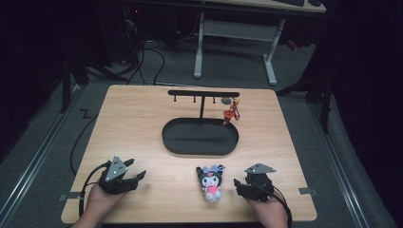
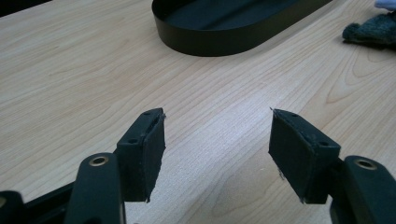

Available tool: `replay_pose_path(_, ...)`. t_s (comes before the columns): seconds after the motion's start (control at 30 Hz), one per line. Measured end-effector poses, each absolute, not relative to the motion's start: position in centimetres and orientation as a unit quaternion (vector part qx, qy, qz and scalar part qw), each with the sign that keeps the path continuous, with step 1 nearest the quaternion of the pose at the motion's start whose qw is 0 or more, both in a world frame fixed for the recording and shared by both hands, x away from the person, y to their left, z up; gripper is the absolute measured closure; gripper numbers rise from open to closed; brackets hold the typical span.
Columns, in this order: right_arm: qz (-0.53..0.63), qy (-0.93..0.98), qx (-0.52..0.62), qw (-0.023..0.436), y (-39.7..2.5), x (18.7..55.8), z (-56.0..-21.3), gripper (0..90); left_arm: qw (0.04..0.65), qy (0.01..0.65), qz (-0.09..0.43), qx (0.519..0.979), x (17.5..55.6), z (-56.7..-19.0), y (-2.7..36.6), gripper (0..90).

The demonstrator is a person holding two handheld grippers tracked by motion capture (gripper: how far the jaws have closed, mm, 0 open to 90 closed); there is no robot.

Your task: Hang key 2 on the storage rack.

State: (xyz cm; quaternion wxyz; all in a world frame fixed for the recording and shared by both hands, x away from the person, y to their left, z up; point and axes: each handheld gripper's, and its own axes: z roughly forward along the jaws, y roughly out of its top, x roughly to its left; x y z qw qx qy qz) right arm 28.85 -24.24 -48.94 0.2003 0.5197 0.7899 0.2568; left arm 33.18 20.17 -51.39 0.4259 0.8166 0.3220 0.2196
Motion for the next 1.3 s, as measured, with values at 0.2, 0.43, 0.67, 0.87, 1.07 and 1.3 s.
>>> replay_pose_path(0.2,0.238,0.800,0.518,0.186,-23.9,29.0,-48.7,40.2,0.429,0.319,0.219,0.816,33.2,-51.3,20.2,36.1)
replay_pose_path(0.43,0.216,0.813,0.514,0.170,-23.4,29.1,-48.4,40.2,0.431,0.320,0.219,0.815,33.3,-51.3,20.2,36.1)
replay_pose_path(0.67,0.199,0.823,0.508,0.161,-22.9,29.3,-48.3,39.8,0.432,0.318,0.217,0.815,33.2,-51.3,20.3,36.1)
replay_pose_path(0.87,0.180,0.831,0.505,0.149,-22.6,29.4,-48.3,39.0,0.433,0.317,0.216,0.816,33.1,-51.3,20.1,36.1)
replay_pose_path(1.07,0.150,0.839,0.508,0.122,-22.3,29.6,-47.8,38.7,0.433,0.316,0.214,0.816,33.0,-51.3,20.2,36.1)
replay_pose_path(1.3,0.124,0.848,0.508,0.090,-21.3,29.8,-46.9,38.4,0.434,0.315,0.214,0.817,33.2,-51.3,20.4,36.1)
